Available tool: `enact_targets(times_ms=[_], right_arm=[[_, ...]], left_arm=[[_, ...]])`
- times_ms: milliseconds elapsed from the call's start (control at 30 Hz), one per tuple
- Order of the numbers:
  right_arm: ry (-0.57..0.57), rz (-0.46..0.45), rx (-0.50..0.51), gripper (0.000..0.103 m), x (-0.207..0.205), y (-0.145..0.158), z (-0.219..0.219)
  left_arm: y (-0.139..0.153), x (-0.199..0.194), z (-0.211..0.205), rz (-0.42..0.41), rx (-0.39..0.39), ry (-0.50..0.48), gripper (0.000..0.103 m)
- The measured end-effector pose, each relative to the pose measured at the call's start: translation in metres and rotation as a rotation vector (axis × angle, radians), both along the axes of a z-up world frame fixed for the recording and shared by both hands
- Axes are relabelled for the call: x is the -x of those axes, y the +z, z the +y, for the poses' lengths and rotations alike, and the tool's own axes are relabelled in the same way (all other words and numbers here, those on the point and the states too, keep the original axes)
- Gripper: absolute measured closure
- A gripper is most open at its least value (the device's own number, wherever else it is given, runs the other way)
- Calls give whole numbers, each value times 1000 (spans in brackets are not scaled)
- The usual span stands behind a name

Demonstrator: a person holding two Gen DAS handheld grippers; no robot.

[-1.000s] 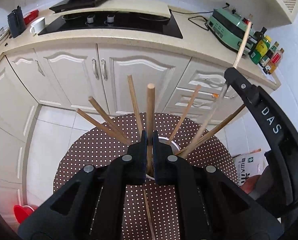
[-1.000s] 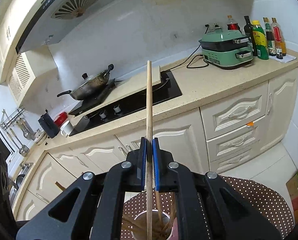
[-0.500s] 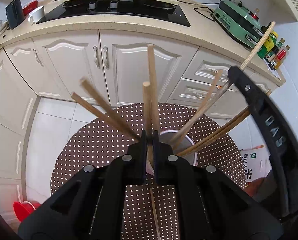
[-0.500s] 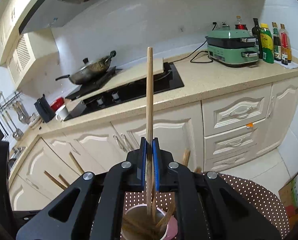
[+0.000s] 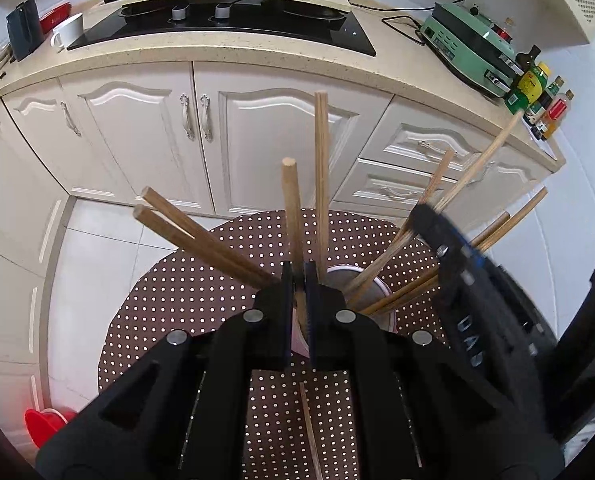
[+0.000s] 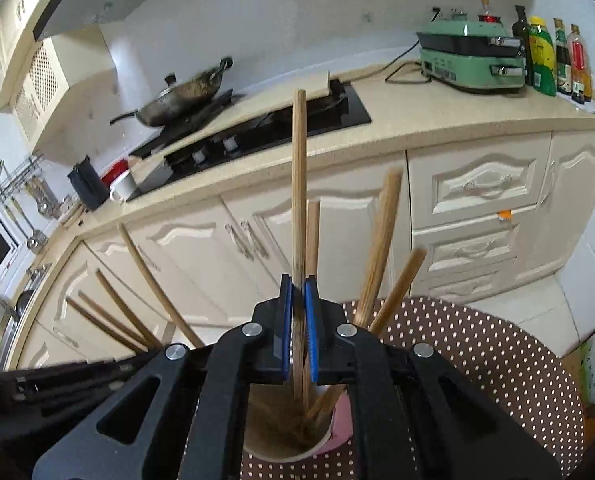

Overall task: Organize utensils
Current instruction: 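Lower both chopsticks into the pink cup, then open both grippers around the cup and release the chopsticks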

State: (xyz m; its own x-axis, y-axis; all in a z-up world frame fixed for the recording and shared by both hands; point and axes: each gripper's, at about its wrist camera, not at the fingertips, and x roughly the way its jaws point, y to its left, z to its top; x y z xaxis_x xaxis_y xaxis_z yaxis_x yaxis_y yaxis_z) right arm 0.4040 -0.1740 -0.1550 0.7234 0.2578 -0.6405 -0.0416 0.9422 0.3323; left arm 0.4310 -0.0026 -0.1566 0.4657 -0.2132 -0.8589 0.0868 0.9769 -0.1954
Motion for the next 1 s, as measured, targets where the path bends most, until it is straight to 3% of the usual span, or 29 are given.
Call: enact_targets(times_ms=[567,667,833,1000], right_arm=[[54,84,-35,94,8,-8,-3],[56,86,-48,87,11,-5,-4],[36,80,-71,72,15,-2,-10],[40,70,-84,65,18,3,-13]], left_arm=[[1,11,-1,-14,-5,-29,94],[4,13,0,-14,-5,-32,88],[10,20,5,-49,-18,-14,55],[15,24,11,-65,-19,-16,52]])
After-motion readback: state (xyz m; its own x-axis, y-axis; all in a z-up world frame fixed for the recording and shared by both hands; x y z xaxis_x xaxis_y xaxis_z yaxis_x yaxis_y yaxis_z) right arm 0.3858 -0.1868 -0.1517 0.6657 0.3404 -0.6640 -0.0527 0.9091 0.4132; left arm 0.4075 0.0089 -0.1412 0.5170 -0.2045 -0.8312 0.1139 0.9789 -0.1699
